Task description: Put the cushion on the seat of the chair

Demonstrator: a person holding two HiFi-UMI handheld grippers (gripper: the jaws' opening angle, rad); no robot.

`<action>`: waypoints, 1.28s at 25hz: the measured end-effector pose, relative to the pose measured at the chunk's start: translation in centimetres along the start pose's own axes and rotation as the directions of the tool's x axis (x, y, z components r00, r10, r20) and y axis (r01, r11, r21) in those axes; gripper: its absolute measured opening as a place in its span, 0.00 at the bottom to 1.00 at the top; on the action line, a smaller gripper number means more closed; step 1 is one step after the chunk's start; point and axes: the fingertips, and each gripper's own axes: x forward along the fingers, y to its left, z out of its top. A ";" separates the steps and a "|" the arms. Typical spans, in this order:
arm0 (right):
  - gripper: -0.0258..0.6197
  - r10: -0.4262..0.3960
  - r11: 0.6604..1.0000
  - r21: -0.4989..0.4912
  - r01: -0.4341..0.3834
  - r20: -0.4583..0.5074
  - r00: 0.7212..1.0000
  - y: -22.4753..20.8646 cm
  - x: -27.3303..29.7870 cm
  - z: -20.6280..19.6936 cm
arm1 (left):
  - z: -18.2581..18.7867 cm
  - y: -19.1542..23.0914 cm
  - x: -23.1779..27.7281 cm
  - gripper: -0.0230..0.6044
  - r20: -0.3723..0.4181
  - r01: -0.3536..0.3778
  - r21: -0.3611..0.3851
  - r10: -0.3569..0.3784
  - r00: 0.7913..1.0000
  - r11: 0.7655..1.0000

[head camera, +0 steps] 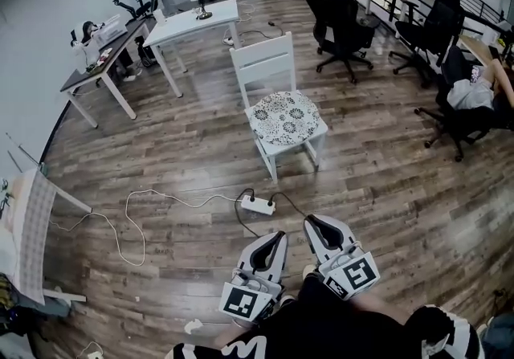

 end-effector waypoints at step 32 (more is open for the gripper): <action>0.09 0.050 0.998 -0.030 -0.051 -0.040 0.998 5.9 -1.6 -1.1 | 0.7 0.1 -5.4 0.05 0.007 -0.016 -0.010 0.016 1.000 1.000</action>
